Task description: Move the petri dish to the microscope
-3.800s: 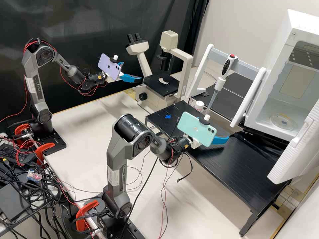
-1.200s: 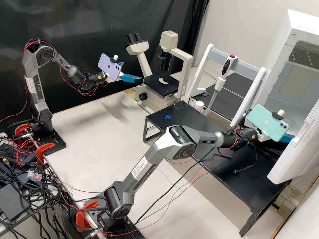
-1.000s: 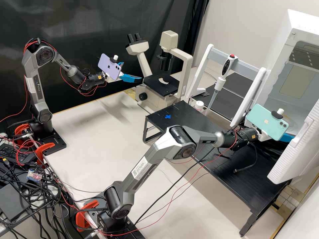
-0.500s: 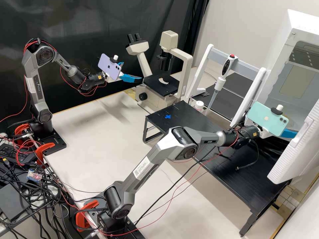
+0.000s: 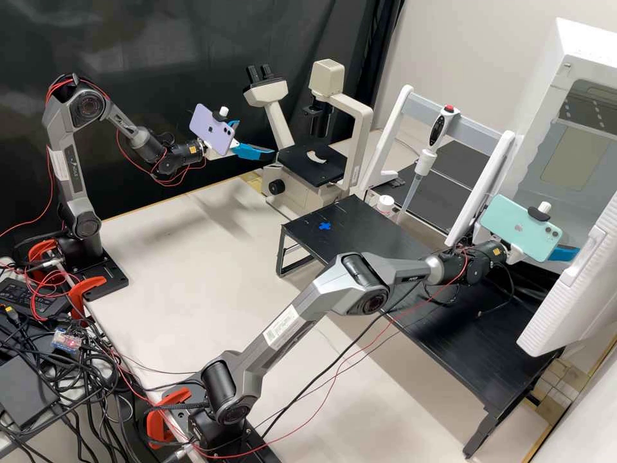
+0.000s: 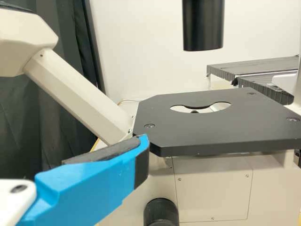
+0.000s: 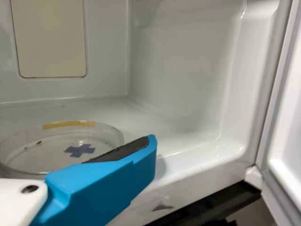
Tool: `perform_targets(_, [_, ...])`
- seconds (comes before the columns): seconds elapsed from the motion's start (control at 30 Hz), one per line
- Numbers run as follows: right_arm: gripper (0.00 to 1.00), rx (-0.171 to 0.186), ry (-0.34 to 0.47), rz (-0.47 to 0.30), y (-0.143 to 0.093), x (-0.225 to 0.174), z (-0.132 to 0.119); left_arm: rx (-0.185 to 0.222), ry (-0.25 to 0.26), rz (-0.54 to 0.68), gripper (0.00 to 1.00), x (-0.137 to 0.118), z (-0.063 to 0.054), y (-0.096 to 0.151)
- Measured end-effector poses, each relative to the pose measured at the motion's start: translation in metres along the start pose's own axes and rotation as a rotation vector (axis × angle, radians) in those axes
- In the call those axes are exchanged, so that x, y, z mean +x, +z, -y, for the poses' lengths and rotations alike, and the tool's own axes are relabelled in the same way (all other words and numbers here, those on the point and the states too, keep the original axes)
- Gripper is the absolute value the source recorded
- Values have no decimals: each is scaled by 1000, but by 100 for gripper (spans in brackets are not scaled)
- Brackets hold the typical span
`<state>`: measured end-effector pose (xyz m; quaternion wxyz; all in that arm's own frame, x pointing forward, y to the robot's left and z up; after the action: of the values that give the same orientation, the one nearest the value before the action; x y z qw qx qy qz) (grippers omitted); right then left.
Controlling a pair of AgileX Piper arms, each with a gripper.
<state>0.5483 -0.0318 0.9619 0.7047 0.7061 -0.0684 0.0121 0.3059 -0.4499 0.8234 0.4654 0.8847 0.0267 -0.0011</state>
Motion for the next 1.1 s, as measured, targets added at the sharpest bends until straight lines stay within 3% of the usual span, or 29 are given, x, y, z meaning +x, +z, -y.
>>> perform_targets(0.4, [100,11,-10,22,11,-5,-7,0,0,0,100,0,0,0])
perform_targets(0.43, [0,11,-7,21,10,-5,-8,0,0,0,100,0,0,0])
perform_targets(0.63, [0,-20,-14,20,10,-6,-9,0,0,0,100,0,0,0])
perform_targets(1.1, [0,-19,-18,27,12,-7,-9,0,0,0,100,0,0,0])
